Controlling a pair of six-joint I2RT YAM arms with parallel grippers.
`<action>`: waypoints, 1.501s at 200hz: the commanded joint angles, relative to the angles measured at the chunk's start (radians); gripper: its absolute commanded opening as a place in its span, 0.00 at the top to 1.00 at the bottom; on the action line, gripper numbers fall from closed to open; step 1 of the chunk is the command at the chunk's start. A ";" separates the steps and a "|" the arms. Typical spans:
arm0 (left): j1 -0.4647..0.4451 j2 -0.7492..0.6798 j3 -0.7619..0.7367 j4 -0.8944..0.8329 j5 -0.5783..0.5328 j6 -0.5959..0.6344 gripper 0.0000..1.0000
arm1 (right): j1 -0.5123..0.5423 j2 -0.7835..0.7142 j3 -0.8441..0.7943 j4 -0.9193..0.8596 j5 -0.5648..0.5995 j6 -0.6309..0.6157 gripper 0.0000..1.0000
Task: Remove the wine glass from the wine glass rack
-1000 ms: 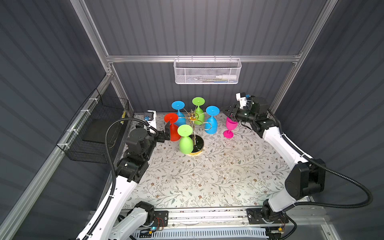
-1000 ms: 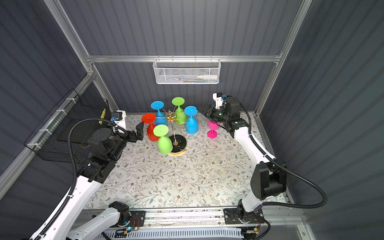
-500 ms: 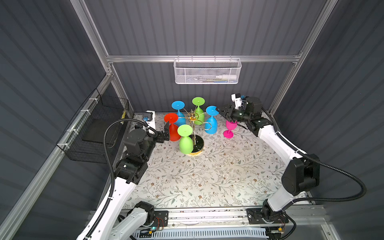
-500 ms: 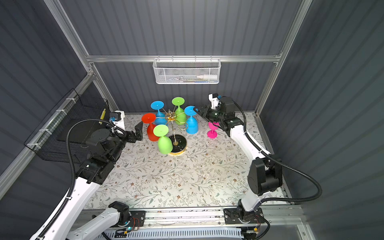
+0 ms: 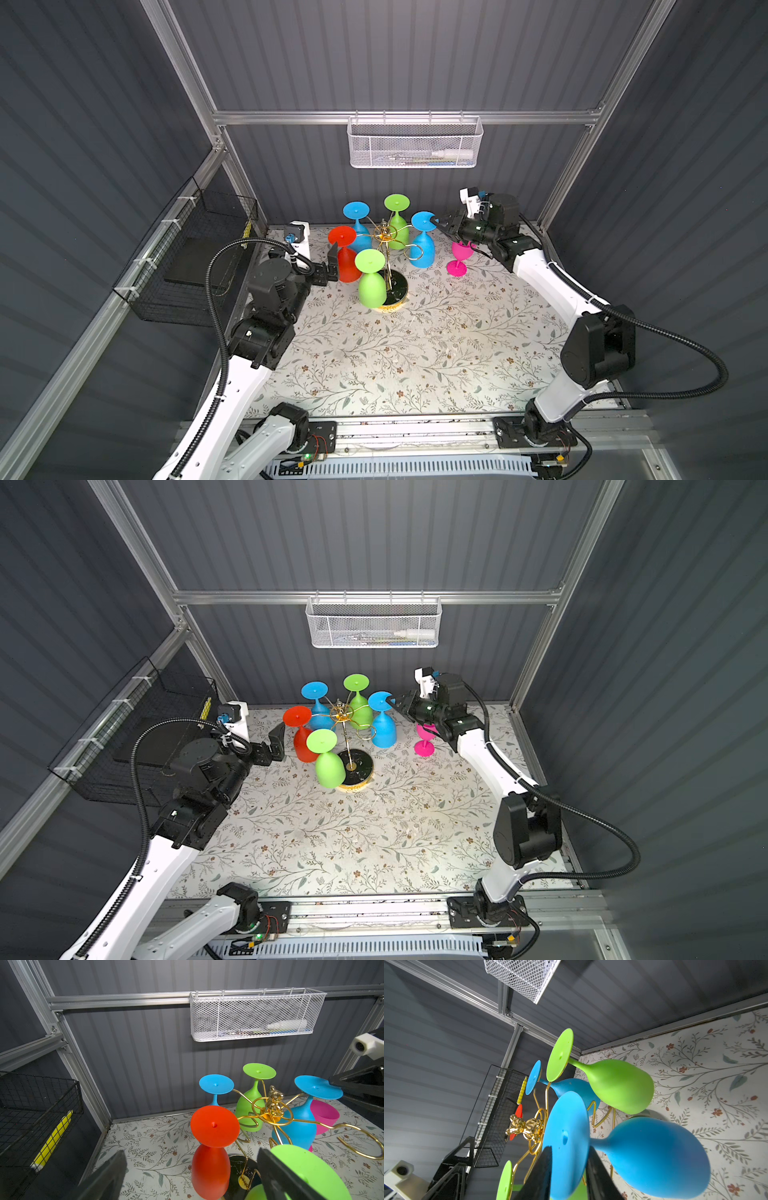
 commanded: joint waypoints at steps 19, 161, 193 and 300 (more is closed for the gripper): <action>0.006 -0.016 0.001 -0.008 -0.017 0.020 0.00 | 0.005 0.006 0.027 0.016 -0.001 0.003 0.82; 0.006 -0.027 -0.001 -0.008 -0.014 0.020 0.00 | 0.005 -0.026 0.011 0.129 -0.067 0.118 1.00; 0.006 -0.026 0.000 -0.007 -0.009 0.018 0.00 | 0.009 -0.030 0.012 0.141 -0.071 0.129 1.00; 0.006 -0.030 0.000 -0.008 -0.008 0.017 0.00 | 0.051 0.004 0.043 0.136 -0.082 0.131 1.00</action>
